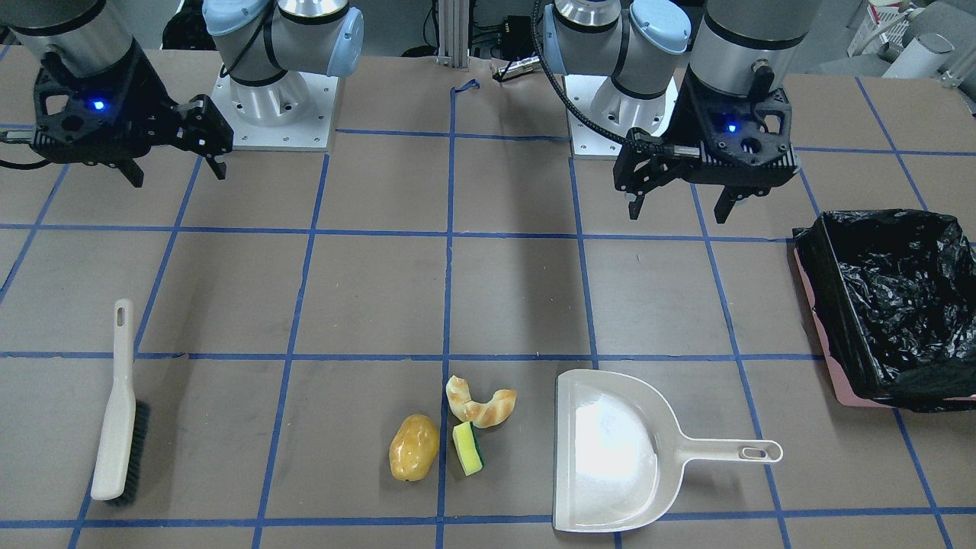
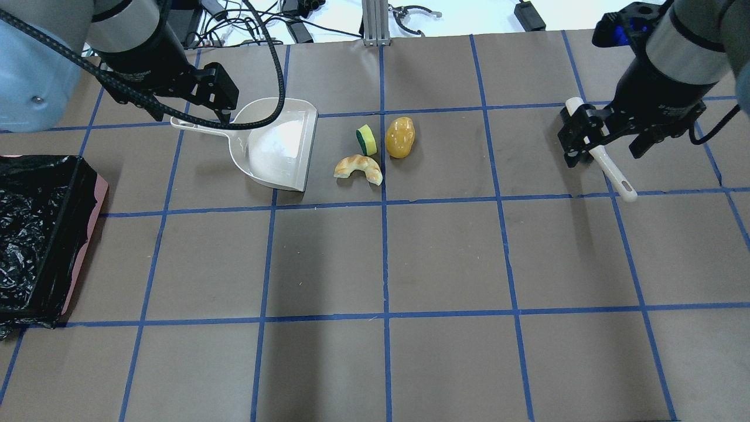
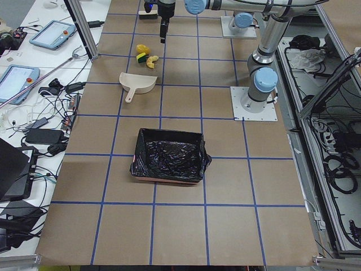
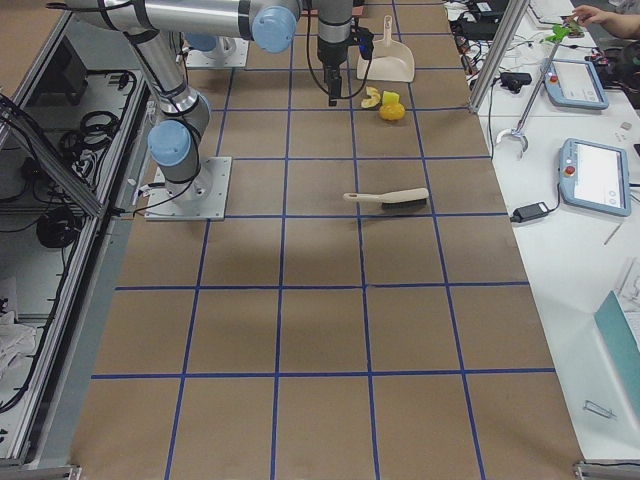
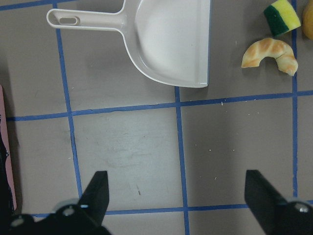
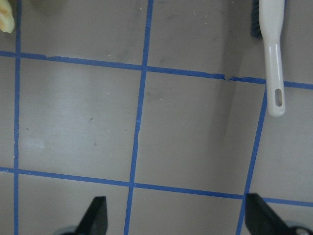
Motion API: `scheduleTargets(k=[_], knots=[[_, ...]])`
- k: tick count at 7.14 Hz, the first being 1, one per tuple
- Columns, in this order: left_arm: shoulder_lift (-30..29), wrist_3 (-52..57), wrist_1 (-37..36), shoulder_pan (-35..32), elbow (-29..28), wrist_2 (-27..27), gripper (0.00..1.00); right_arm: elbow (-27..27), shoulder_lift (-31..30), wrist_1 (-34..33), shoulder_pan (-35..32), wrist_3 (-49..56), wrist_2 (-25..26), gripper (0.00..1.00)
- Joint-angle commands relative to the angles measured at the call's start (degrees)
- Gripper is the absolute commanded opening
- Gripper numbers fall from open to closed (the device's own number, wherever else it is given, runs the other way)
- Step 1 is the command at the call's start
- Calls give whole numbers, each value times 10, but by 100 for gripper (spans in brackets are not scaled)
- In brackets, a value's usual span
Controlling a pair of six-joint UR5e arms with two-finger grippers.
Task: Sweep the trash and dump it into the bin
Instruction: 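Move the right gripper down onto the white brush handle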
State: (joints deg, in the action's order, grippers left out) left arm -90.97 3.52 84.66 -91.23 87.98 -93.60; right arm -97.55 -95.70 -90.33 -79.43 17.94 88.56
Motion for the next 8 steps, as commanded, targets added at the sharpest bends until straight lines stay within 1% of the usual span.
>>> scheduleTargets(k=[1,2,3,4,5,6,7,8], knots=[[0,-1,1,0,0,0,100,-3,25,-1,60,105,2,100],[0,-1,1,0,0,0,100,-3,50,-3,84,142,-1,100],[0,0,1,0,0,0,100,-3,87,-24,102,161,0,100],[1,0,1,0,0,0,100,-3,127,-72,116,159,4,100],[1,0,1,0,0,-1,100,-3,163,-114,119,156,30,100],[1,0,1,0,0,0,100,-3,193,-121,119,128,36,100],[1,0,1,0,0,0,100,-5,219,-152,119,102,36,100],[1,0,1,0,0,-1,100,-16,241,-184,119,100,39,100]])
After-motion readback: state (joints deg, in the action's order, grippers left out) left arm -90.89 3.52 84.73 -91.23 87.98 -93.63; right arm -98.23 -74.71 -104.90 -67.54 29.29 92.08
